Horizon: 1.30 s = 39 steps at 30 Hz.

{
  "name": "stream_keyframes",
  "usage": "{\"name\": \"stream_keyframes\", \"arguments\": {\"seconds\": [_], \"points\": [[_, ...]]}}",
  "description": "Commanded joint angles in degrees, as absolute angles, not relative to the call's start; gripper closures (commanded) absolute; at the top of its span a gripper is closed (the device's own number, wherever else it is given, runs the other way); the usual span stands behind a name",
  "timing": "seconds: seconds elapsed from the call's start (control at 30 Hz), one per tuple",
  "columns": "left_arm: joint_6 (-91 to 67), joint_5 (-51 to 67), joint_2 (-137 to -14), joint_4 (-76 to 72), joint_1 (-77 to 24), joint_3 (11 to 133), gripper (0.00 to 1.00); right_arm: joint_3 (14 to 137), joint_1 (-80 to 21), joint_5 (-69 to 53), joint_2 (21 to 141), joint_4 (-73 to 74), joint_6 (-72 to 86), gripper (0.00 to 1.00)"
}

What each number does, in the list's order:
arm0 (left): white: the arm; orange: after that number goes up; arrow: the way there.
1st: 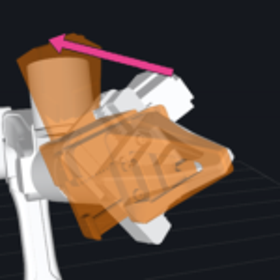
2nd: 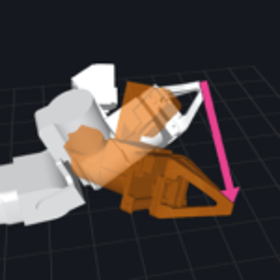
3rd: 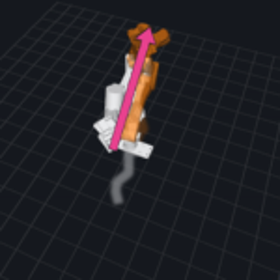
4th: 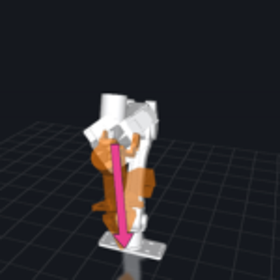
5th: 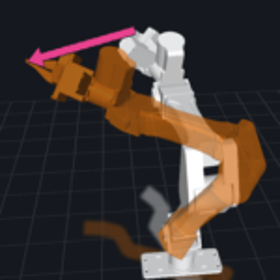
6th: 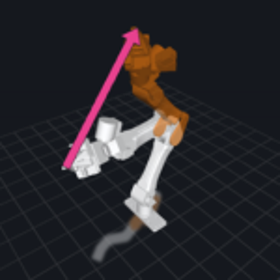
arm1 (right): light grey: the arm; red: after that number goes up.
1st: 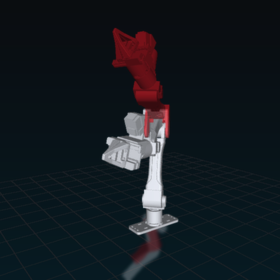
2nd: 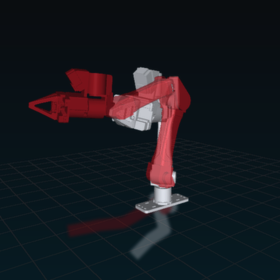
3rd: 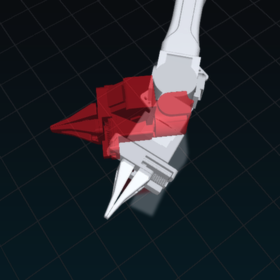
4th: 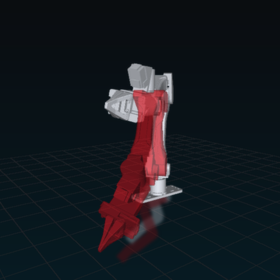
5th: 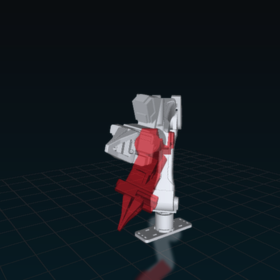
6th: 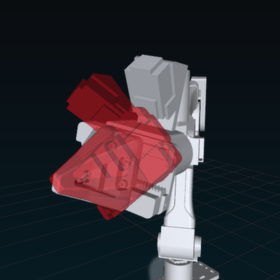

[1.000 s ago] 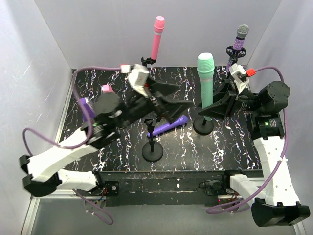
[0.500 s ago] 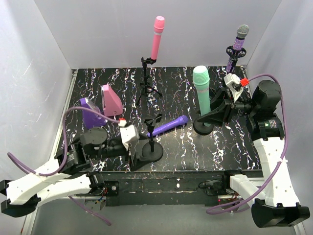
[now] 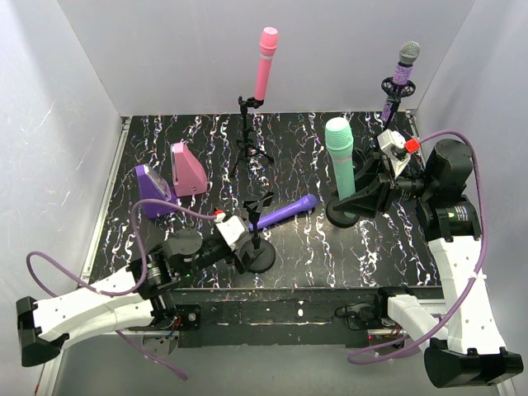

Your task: Attach the microphones to the stand

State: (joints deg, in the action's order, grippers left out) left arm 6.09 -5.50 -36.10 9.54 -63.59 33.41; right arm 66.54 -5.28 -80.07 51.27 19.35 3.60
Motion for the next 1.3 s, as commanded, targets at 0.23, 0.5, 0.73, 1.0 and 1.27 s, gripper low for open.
{"name": "stream_keyframes", "arguments": {"seconds": [0.23, 0.5, 0.73, 1.0, 1.27], "points": [[2.47, -16.96, -40.69, -17.83, -63.63, 22.68, 0.31, 65.48, -5.36, -80.95, 50.10, 17.32, 3.60, 0.99], [2.11, -17.75, -44.91, -26.27, -63.63, 19.95, 0.56, 65.13, -5.36, -81.04, 50.10, 16.61, 4.57, 0.99], [4.48, -17.84, -47.90, -27.25, -63.63, 21.00, 0.81, 65.04, -5.36, -81.47, 49.75, 16.61, 5.18, 0.99], [10.02, -5.65, -46.67, -27.60, -62.15, 21.27, 1.00, 64.25, -5.36, -81.83, 49.39, 16.70, 5.19, 0.99], [3.43, 27.64, -50.79, -27.34, -45.45, 26.71, 1.00, 63.72, -5.36, -81.74, 49.31, 16.70, 5.18, 0.99]]}}
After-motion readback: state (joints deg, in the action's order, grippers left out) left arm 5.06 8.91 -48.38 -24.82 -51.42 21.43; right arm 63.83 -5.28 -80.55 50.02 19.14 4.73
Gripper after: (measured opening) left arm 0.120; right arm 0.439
